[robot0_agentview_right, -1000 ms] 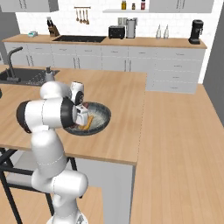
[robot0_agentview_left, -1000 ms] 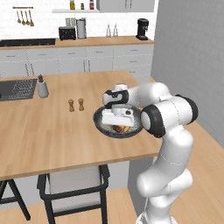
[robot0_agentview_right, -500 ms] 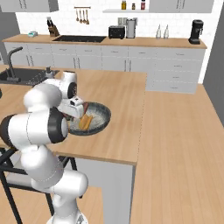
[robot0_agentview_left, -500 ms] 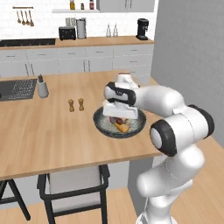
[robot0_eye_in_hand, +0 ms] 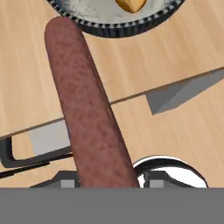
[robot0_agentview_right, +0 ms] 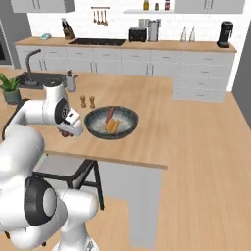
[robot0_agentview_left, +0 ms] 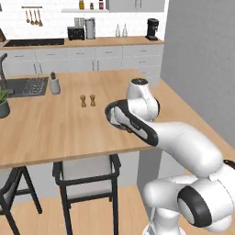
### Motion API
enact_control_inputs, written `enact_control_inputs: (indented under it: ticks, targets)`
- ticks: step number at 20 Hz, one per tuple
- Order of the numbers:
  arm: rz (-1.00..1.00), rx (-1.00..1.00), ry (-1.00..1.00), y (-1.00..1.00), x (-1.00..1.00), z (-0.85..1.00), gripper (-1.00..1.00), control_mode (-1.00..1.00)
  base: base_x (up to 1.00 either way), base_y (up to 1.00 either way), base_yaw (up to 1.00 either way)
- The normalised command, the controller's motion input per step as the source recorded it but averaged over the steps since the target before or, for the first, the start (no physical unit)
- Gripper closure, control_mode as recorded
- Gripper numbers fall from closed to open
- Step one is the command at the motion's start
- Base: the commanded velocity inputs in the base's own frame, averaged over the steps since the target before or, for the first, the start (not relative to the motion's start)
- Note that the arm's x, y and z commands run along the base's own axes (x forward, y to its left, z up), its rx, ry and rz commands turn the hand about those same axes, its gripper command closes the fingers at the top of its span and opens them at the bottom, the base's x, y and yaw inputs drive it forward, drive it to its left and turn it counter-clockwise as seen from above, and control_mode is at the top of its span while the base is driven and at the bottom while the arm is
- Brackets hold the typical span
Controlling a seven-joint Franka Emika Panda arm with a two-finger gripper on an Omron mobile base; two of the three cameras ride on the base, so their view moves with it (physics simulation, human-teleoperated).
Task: Place one bun and one sausage from the bowl on each plate.
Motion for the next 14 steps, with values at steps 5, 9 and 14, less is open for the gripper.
enact_control_inputs:
  ticks: [5,9,14]
  targets:
    - [0.0,0.0,0.0,0.0,0.0,0.0,1.0,1.0,-0.41,1.0,0.03]
    - [0.0,0.0,0.0,0.0,0.0,0.0,1.0,1.0,0.0,1.0,0.0]
    - [0.0,0.0,0.0,0.0,0.0,0.0,1.0,1.0,0.0,1.0,0.0]
